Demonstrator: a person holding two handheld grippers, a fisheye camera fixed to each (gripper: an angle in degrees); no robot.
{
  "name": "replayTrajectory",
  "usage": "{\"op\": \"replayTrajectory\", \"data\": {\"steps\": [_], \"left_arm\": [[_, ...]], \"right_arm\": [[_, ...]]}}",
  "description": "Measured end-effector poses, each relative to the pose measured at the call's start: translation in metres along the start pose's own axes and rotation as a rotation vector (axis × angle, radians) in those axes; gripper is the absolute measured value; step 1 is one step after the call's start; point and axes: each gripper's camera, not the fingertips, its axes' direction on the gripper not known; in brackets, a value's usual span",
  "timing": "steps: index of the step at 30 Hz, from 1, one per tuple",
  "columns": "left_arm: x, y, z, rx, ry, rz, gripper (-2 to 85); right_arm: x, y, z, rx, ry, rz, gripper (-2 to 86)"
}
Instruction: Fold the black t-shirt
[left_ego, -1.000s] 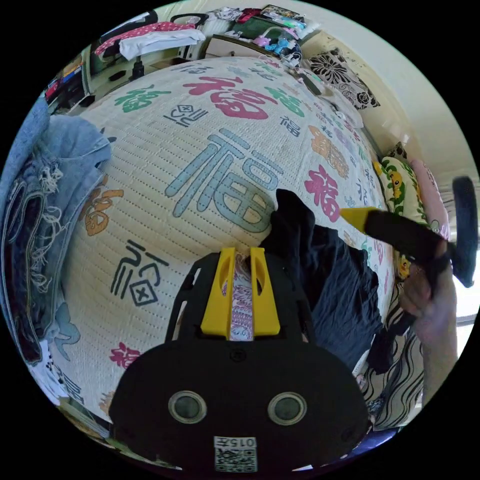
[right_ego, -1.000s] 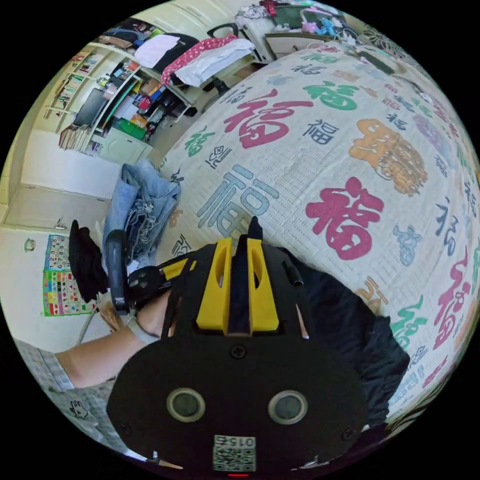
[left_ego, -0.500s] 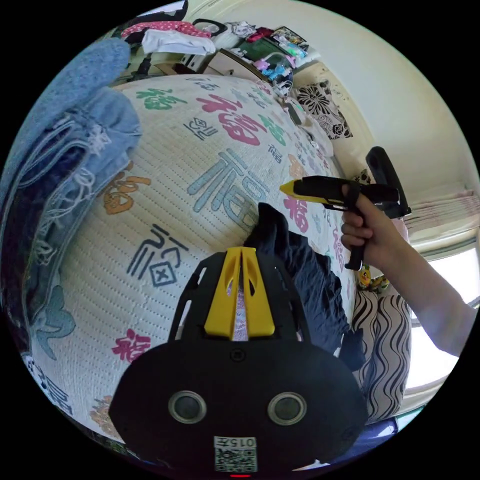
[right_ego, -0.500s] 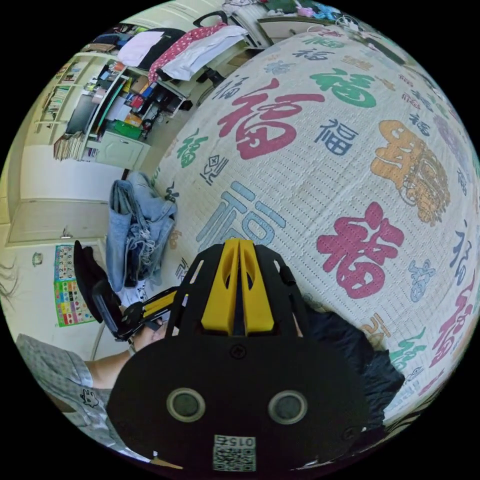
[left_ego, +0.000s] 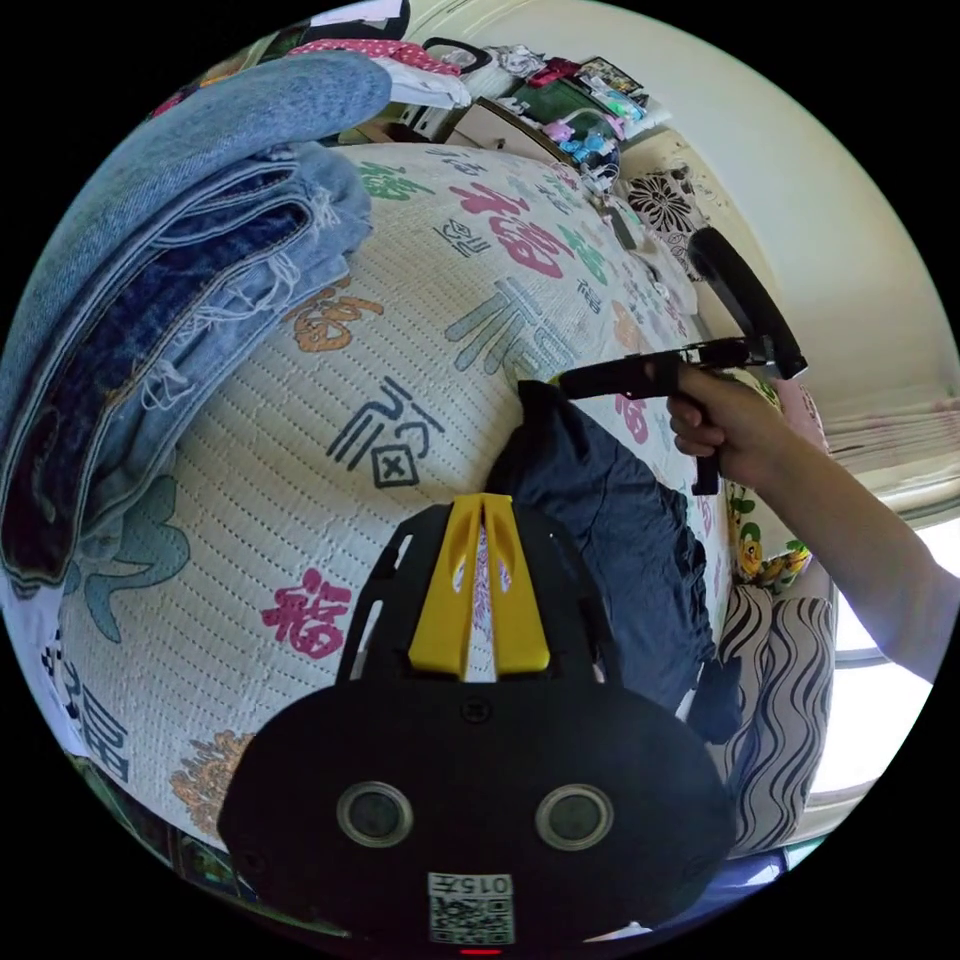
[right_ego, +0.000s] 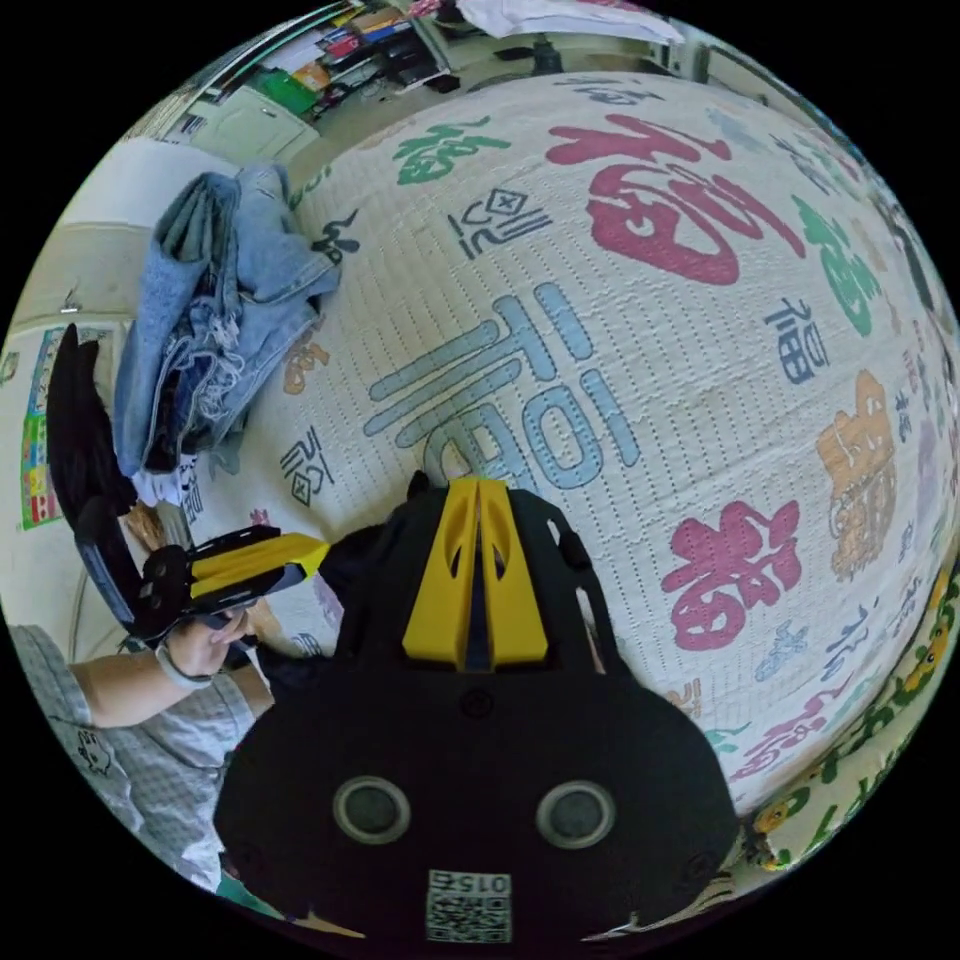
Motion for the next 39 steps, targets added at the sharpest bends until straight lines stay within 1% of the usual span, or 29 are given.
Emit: {"op": "replayTrajectory", "data": {"steps": [3, 7, 10, 12, 13, 15, 16, 18, 19, 21, 22, 24, 26, 29, 30, 32, 34, 35, 37, 39], "left_arm": [[0.002, 0.001, 0.002, 0.005, -0.03, 0.05, -0.6], [-0.004, 0.003, 0.007, -0.023, -0.041, 0.013, 0.5], [-0.003, 0.007, 0.0, -0.03, -0.073, 0.037, 1.6], [0.002, 0.016, -0.005, -0.086, -0.063, 0.106, 2.2], [0.004, 0.02, -0.006, -0.109, -0.059, 0.129, 2.4], [0.012, 0.04, -0.003, -0.237, -0.067, 0.217, 3.0], [0.014, 0.046, -0.001, -0.274, -0.074, 0.23, 3.2], [0.016, 0.076, 0.005, -0.415, -0.091, 0.251, 4.1], [0.017, 0.084, 0.007, -0.447, -0.091, 0.251, 4.5], [0.023, 0.115, 0.014, -0.563, -0.098, 0.241, 5.6], [0.026, 0.123, 0.017, -0.584, -0.1, 0.241, 5.7], [0.038, 0.149, 0.026, -0.629, -0.117, 0.231, 5.9], [0.051, 0.163, 0.035, -0.636, -0.115, 0.217, 5.9], [0.073, 0.179, 0.057, -0.627, -0.116, 0.204, 4.9], [0.081, 0.184, 0.069, -0.643, -0.151, 0.195, 3.6], [0.093, 0.186, 0.078, -0.636, -0.194, 0.178, 2.0], [0.105, 0.187, 0.083, -0.643, -0.18, 0.155, 0.9], [0.113, 0.189, 0.084, -0.641, -0.19, 0.162, 0.4], [0.127, 0.192, 0.084, -0.641, -0.237, 0.185, 0.0], [0.147, 0.199, 0.08, -0.627, -0.277, 0.221, -0.2]], "right_arm": [[0.021, 0.013, -0.002, 0.094, -0.101, 0.134, -0.8], [0.032, 0.049, 0.003, 0.116, -0.129, 0.169, -0.2], [0.032, 0.114, 0.002, 0.17, -0.146, 0.182, 2.4], [0.024, 0.189, 0.007, 0.19, -0.125, 0.203, 3.7], [0.021, 0.21, 0.01, 0.18, -0.11, 0.219, 3.9], [0.015, 0.302, 0.035, 0.099, -0.07, 0.384, 4.8], [0.016, 0.326, 0.044, 0.069, -0.08, 0.441, 5.2], [0.019, 0.423, 0.08, -0.075, -0.138, 0.703, 6.4], [0.02, 0.447, 0.088, -0.101, -0.153, 0.772, 6.7], [0.022, 0.537, 0.116, -0.16, -0.156, 1.017, 7.6], [0.023, 0.557, 0.123, -0.172, -0.152, 1.066, 7.8], [0.029, 0.619, 0.154, -0.18, -0.249, 1.201, 8.5], [0.035, 0.651, 0.177, -0.153, -0.307, 1.242, 9.0], [0.046, 0.685, 0.215, -0.132, -0.343, 1.229, 9.5], [0.05, 0.696, 0.23, -0.124, -0.383, 1.22, 9.6], [0.055, 0.711, 0.243, -0.116, -0.383, 1.212, 9.3], [0.06, 0.726, 0.252, -0.122, -0.372, 1.163, 7.2], [0.061, 0.739, 0.256, -0.11, -0.372, 1.127, 4.4], [0.064, 0.762, 0.261, -0.055, -0.435, 1.106, 0.8], [0.065, 0.794, 0.267, -0.017, -0.468, 1.068, -0.3]]}}
